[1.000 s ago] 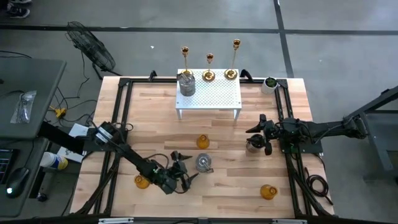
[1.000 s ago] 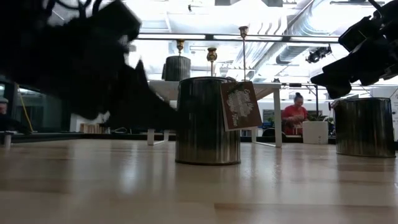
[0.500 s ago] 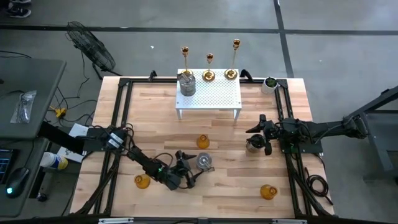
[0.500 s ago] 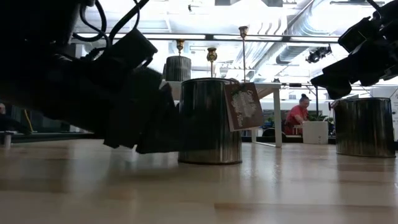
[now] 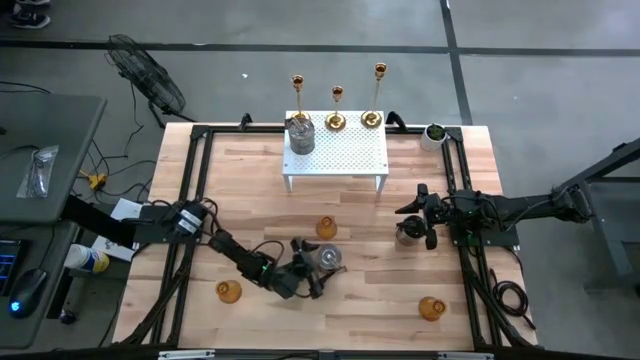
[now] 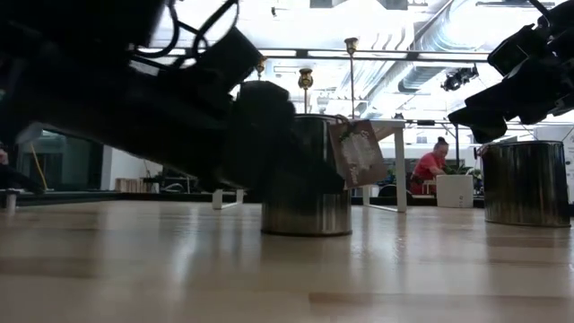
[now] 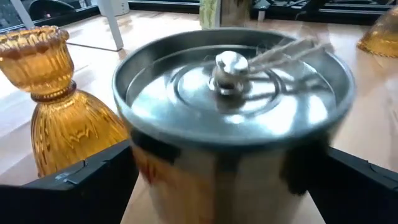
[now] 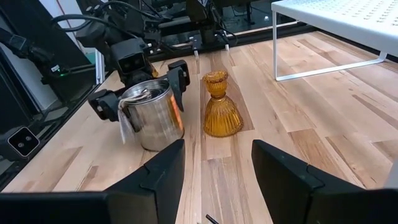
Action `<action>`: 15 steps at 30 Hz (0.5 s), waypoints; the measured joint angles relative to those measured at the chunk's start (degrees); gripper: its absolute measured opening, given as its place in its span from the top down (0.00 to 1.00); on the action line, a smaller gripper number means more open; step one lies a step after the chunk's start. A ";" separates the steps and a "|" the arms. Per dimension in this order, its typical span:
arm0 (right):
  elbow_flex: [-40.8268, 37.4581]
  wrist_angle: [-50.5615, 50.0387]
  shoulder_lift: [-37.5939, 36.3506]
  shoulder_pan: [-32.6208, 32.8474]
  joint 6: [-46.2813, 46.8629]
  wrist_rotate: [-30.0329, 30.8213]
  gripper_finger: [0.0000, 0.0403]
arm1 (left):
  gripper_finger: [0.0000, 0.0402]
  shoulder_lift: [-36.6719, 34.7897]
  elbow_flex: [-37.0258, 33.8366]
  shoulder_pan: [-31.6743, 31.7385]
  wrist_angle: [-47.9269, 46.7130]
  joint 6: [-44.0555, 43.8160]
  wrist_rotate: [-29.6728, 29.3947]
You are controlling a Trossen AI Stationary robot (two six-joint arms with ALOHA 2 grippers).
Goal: Pick & Place candle stick holders
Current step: Put the left scented candle on the shelf
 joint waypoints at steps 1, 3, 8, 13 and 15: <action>0.00 0.00 0.00 0.00 -0.02 0.00 0.56 | 0.00 0.00 0.33 0.34 -0.28 0.02 0.24; 0.00 0.00 0.00 0.01 0.00 0.00 0.56 | 0.00 0.00 1.06 1.03 -0.86 0.00 1.40; -0.01 0.00 0.00 0.00 -0.01 0.00 0.56 | 0.00 1.92 3.28 1.47 -0.53 0.03 3.03; -0.02 -0.01 0.00 0.02 -0.02 0.00 0.56 | 0.02 4.50 5.68 1.31 0.63 -0.02 3.95; 0.00 -0.05 0.00 0.00 -0.02 0.00 0.56 | 0.06 4.75 6.37 1.29 0.61 -0.03 4.05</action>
